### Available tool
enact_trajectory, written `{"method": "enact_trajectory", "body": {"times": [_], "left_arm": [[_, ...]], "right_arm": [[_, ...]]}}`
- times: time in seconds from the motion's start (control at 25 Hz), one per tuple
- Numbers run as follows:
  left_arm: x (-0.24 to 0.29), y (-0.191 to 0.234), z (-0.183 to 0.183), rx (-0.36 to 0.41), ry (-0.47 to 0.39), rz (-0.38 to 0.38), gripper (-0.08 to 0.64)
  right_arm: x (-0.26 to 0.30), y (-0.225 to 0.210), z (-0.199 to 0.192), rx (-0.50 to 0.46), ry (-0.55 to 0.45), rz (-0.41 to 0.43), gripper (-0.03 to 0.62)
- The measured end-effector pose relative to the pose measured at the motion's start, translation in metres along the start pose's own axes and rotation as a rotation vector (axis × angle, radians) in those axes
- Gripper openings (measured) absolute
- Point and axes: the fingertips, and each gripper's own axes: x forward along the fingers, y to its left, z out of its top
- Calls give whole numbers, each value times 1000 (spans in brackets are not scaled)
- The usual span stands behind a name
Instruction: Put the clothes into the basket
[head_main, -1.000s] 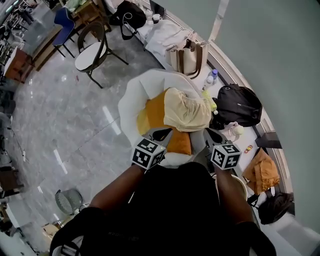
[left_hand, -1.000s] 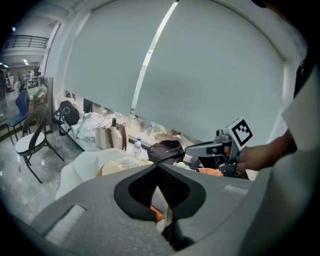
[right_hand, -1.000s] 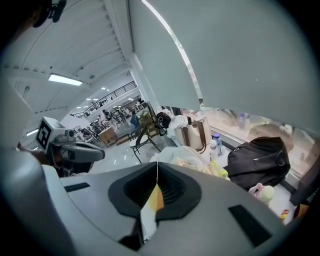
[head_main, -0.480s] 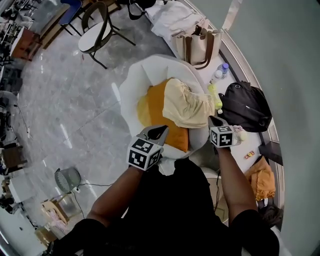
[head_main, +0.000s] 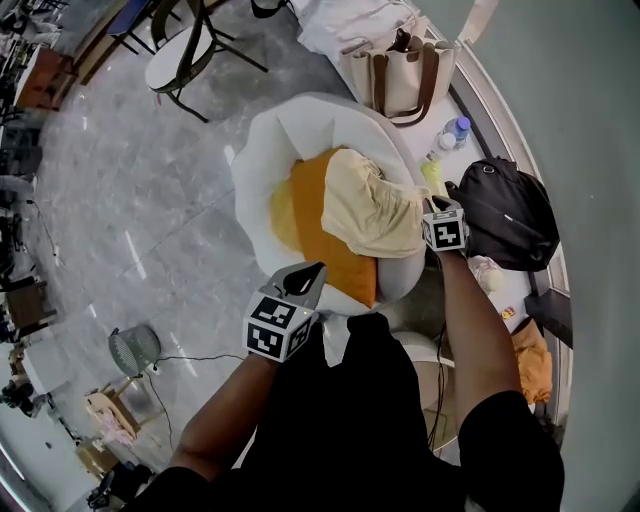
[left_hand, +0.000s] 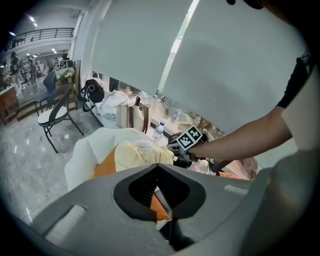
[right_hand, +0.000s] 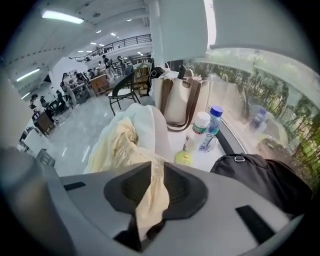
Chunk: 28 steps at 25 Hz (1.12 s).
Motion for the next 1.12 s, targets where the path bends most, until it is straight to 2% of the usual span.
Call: {"method": "enact_trajectory", "body": {"times": [0.04, 0.24, 0.4, 0.48, 0.64, 0.84, 1.12], "left_arm": [[1, 3, -2, -7, 2, 4, 0], [7, 10, -13, -32, 23, 6, 1], [9, 14, -24, -55, 34, 8, 0], [10, 14, -30, -69, 37, 5, 0], [6, 13, -39, -74, 47, -9, 0], [-4, 17, -30, -98, 7, -36, 0], [-35, 22, -16, -51, -48, -60, 0]], "right_arm": [[8, -4, 0, 5, 10, -4, 97], [35, -15, -7, 34, 69, 5, 163], [47, -11, -11, 20, 95, 32, 179], [50, -9, -12, 29, 102, 48, 166], [44, -1, -12, 41, 112, 63, 65], [17, 7, -6, 62, 79, 32, 51], [-42, 44, 10, 77, -2, 26, 46]]}}
